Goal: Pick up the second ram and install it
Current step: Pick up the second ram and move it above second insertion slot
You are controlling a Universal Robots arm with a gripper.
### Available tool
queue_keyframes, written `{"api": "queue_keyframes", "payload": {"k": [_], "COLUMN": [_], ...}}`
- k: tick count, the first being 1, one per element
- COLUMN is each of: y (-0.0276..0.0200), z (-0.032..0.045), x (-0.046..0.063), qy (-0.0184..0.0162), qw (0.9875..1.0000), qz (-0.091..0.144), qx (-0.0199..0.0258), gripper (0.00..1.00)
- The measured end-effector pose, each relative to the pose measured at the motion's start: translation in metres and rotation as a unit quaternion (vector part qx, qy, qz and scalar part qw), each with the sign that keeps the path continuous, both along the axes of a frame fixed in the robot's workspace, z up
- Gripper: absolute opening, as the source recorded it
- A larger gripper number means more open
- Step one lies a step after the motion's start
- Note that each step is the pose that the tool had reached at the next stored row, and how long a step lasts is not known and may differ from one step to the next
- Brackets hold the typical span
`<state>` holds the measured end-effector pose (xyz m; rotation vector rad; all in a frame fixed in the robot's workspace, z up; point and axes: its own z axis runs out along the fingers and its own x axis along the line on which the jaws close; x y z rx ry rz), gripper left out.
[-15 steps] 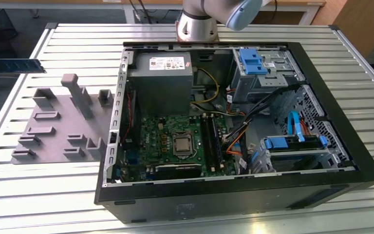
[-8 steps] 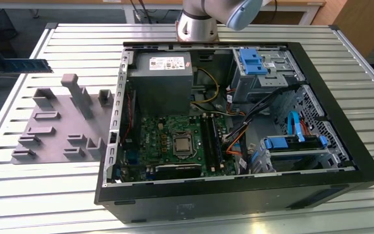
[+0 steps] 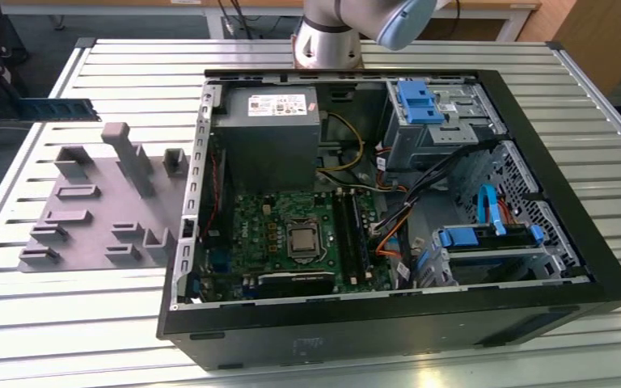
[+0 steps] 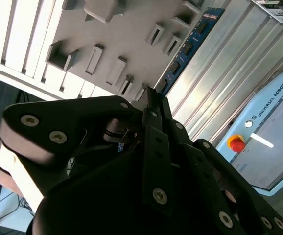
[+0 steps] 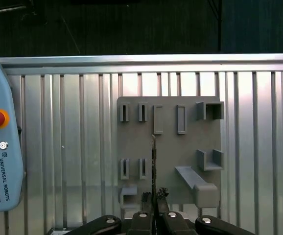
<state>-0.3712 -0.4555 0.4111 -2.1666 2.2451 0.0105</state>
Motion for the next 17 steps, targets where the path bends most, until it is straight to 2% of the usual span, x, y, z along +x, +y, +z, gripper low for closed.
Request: {"api": "queue_keyframes", "payload": {"k": [17], "y": [0.0000], "z": [-0.0009], "x": [0.014], "qy": [0.0000], "qw": [1.0000], "qz": [0.000], "qx": [0.0000], "gripper": [0.14]}}
